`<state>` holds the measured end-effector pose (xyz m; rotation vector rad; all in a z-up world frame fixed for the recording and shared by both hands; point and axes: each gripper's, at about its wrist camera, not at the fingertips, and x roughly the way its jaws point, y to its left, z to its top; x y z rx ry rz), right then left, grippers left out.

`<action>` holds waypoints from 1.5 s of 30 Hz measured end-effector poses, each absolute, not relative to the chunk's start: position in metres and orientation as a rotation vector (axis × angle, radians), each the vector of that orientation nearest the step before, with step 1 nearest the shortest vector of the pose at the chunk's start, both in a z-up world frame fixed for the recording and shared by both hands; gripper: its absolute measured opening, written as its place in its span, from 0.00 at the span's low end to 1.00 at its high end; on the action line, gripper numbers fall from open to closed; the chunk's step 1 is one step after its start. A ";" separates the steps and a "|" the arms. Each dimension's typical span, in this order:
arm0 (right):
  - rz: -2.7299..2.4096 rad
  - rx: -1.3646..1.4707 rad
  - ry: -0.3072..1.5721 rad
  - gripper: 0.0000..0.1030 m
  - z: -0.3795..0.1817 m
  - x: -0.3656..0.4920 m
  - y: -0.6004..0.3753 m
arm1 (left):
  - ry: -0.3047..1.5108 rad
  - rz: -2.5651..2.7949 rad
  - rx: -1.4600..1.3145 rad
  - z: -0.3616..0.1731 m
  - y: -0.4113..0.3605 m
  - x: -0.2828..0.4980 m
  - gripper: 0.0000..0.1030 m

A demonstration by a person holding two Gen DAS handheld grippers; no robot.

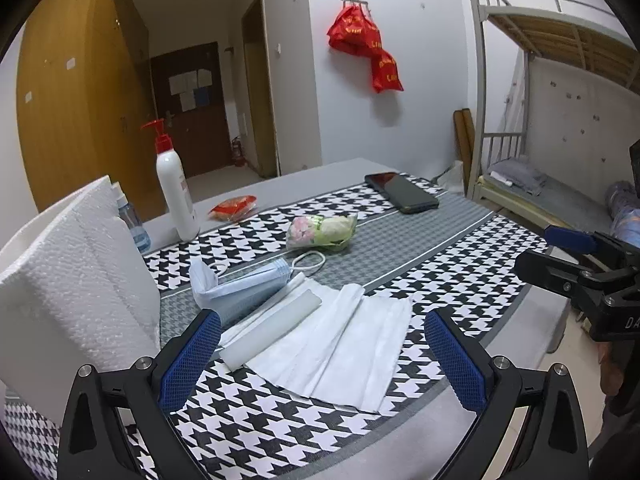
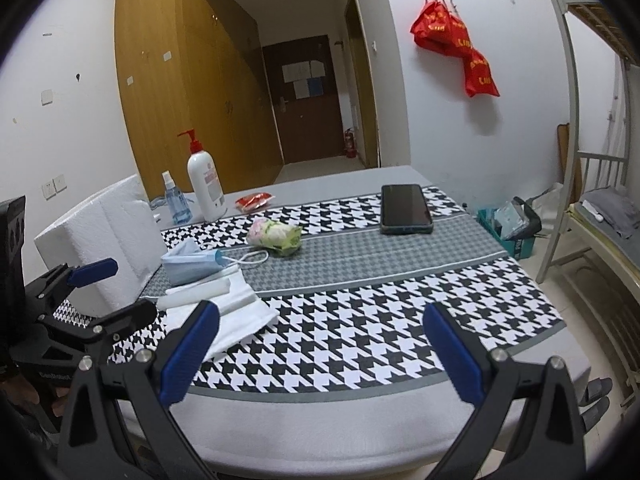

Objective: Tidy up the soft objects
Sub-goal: 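Withdraw both tools from the box toward the white tissues, then close the left gripper on the white tissues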

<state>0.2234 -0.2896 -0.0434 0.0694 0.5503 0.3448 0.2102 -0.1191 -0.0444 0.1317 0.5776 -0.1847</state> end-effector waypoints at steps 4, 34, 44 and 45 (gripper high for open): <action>0.353 0.070 0.568 1.00 -0.049 0.234 -0.290 | 0.610 -0.177 0.145 -0.051 -0.123 0.221 0.99; 0.568 0.003 0.659 1.00 -0.067 0.302 -0.255 | 0.799 -0.085 0.128 -0.097 -0.129 0.255 0.67; 0.594 -0.050 0.681 1.00 -0.064 0.321 -0.237 | 0.829 -0.151 0.121 -0.101 -0.128 0.263 0.53; 0.595 -0.054 0.682 1.00 -0.064 0.322 -0.236 | 0.834 -0.165 0.118 -0.101 -0.128 0.264 0.50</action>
